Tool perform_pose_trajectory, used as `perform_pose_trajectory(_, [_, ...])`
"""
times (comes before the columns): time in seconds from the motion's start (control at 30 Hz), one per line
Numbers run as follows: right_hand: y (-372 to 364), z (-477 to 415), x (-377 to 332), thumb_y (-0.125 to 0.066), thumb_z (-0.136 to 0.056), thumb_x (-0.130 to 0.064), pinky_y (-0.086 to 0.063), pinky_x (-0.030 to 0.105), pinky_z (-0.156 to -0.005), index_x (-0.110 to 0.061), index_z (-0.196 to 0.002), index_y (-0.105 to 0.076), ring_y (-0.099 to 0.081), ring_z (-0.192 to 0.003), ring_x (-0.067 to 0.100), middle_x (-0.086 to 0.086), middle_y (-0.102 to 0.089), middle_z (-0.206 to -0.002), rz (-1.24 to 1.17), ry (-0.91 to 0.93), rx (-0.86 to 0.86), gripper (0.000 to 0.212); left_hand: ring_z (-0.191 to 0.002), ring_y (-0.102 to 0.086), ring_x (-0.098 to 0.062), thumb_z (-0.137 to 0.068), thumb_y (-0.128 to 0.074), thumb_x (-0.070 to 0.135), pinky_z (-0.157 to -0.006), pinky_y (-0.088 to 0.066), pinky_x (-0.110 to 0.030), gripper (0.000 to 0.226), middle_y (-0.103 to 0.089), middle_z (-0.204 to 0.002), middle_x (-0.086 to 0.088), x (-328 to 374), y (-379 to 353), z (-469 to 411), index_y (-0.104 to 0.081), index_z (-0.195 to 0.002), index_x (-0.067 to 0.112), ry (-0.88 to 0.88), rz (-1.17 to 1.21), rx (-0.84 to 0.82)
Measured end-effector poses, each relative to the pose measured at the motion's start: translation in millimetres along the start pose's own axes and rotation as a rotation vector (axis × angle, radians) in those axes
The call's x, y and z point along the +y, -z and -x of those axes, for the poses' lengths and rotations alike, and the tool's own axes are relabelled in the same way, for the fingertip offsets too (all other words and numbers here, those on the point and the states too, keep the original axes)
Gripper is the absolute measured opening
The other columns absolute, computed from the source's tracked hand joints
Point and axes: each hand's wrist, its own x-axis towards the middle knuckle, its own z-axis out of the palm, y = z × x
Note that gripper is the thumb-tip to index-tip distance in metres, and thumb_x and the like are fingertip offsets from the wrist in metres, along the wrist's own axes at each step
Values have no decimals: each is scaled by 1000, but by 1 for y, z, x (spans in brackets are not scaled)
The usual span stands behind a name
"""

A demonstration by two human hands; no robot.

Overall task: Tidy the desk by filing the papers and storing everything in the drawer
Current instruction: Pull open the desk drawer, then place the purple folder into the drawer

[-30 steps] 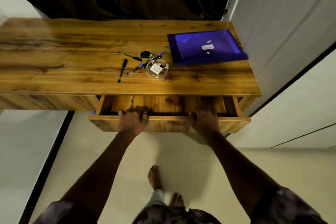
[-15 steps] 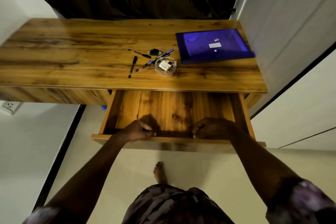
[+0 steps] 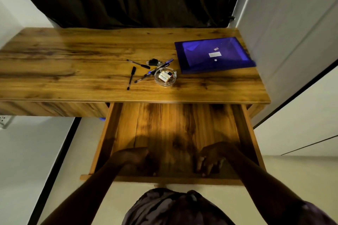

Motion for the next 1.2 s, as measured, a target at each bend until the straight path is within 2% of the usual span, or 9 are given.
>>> perform_pose_trajectory(0.17, [30,-1,1,-61,-93,-18,-54,29,-82,-26,-108,-72,-65,-87,9,1,-69,-111,-136,64,42,20,-105,-62,-30,-83,-66,32,-106,-43,-43,14,-64,-106,-10,-14,30,-48,-72,-93,25,-9,32,157])
perform_pose_trajectory(0.43, [134,41,-32,-61,-94,-18,-48,22,-46,-4,-86,-68,-61,-48,12,3,-67,-62,-751,357,946,18,-88,-65,-6,-90,-66,29,-72,-50,-24,18,-71,-99,12,121,108,-43,-69,-108,34,-359,97,663])
perform_pose_trajectory(0.53, [186,35,-35,-62,-95,-26,-39,18,-31,-6,-69,-64,-51,-27,7,-2,-58,-40,-1106,246,1256,32,-97,-65,-10,-94,-62,27,-80,-49,-23,23,-70,-107,7,157,133,-57,-67,-116,24,-411,-14,733])
perform_pose_trajectory(0.6, [213,37,-37,-62,-93,-39,-34,12,-27,-1,-83,-66,-49,-25,7,5,-67,-57,-1208,153,1317,39,-112,-61,-16,-94,-56,31,-95,-48,-28,35,-65,-123,1,176,150,-73,-61,-128,22,-400,-143,745])
perform_pose_trajectory(0.7, [244,39,-38,-59,-92,-48,-34,7,-32,-3,-111,-61,-53,-42,8,11,-65,-97,-1119,32,1345,48,-124,-52,-29,-92,-49,33,-103,-42,-39,46,-56,-135,-9,200,172,-97,-51,-135,17,-389,-450,799])
perform_pose_trajectory(0.8, [268,29,-39,-57,-88,-60,-54,23,-75,-2,-106,-68,-69,-87,28,14,-72,-102,-947,-126,1277,62,-124,-46,-33,-88,-50,24,-107,-31,-45,36,-55,-126,-11,216,184,-113,-54,-122,11,-362,-798,901])
perform_pose_trajectory(0.97, [273,18,-40,-72,-86,-30,-35,14,-28,-5,-93,-58,-52,-39,11,3,-55,-60,-1341,-71,1208,30,-134,-35,-42,-86,-53,15,-116,-17,-59,49,-48,-135,-18,223,200,-135,-46,-134,9,-204,-964,877])
perform_pose_trajectory(1.1, [280,5,-42,-70,-86,-21,-44,17,-36,-3,-102,-66,-66,-42,15,11,-71,-75,-1699,97,1133,24,-109,-57,-29,-87,-47,15,-104,-40,-51,37,-66,-112,-5,232,212,-134,-63,-119,23,-157,-1081,998])
perform_pose_trajectory(1.2, [289,9,-46,-62,-90,-13,-59,30,-51,-1,-92,-64,-68,-58,23,15,-69,-78,-1972,298,1021,13,-122,-49,-33,-94,-50,17,-109,-29,-50,36,-57,-128,-9,243,224,-130,-52,-129,17,-148,-1091,920])
